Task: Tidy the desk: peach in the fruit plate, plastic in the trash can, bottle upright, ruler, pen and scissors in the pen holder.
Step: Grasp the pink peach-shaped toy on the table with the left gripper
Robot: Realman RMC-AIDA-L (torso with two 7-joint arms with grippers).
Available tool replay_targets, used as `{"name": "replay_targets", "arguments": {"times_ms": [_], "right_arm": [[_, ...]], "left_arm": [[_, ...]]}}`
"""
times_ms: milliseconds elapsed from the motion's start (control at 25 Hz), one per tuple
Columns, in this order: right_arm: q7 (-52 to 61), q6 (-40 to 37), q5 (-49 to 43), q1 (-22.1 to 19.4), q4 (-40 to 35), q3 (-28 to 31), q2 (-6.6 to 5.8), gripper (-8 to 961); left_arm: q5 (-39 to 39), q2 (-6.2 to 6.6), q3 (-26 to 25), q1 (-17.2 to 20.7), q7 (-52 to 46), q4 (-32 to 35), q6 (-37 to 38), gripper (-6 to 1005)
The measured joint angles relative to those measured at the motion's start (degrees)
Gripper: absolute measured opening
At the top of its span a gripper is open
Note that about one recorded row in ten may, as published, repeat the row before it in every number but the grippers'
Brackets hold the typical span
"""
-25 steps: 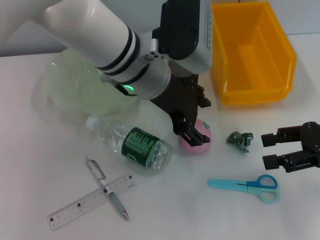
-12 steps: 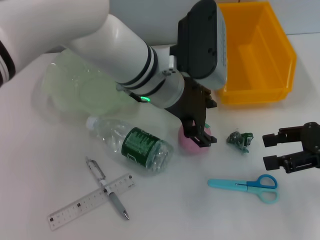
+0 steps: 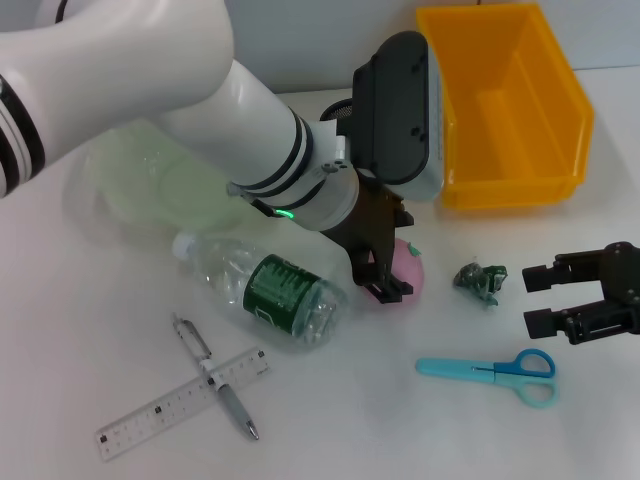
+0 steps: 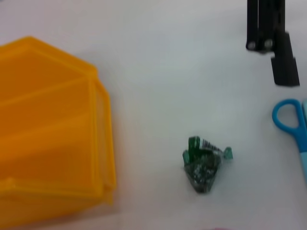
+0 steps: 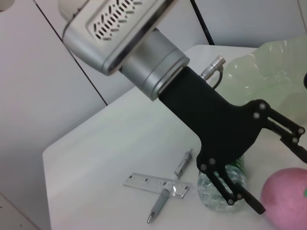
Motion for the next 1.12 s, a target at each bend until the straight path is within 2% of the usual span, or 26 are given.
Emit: {"name": "replay_targets", "arguments": {"times_ms": [800,880,1120], "right_arm": [[-0.02,0.0,0.01,0.49,-0.17,-0.05,0.57,815],[-0.02,-0.01,0.01,0.49,-0.1,-0.05,0.59,815],[-0.01,-0.35,0.01,0.32,-0.09,0.03,0.62,815]], "left_arm": [[-1.39,0.0,3.38,1.05,0.45,-1.26,-2.71,804],[-1.43,0.0,3.72,1.25,0.5,-1.25,-3.03,559],[-1.46,0.0,3.72,2.56,0.09,0.68,-3.32,323]]}}
